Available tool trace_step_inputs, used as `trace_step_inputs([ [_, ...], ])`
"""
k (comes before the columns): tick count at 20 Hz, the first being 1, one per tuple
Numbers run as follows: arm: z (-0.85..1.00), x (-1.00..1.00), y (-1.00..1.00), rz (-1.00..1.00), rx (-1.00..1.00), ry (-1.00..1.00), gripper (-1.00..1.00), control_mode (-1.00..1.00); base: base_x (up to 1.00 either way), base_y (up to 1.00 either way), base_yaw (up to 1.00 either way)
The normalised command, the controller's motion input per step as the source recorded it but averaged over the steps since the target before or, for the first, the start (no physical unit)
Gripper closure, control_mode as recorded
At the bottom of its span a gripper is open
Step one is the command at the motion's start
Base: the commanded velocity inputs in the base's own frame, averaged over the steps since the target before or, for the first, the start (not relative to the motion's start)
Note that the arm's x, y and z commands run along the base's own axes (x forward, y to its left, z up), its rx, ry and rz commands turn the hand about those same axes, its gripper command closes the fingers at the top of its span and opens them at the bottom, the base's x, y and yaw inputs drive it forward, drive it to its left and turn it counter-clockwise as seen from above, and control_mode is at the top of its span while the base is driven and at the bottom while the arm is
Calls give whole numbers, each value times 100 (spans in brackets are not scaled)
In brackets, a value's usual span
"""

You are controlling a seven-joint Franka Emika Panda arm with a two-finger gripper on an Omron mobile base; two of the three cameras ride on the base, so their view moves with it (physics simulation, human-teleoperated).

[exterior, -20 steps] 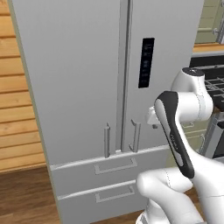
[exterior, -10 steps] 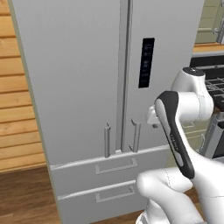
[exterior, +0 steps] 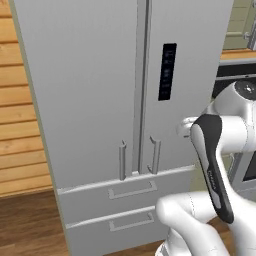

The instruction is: Grab a lemon wedge from the fridge and one ice cube from the ice bowl, and put them in the glass of lemonade.

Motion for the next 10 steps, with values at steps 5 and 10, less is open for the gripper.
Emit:
trace_step_inputs([
  [5,-48,100,2,15,2,-8,-100,-100,0,0,0],
  [10,-58,100,30,0,-4,-1,-100,-100,0,0,0],
])
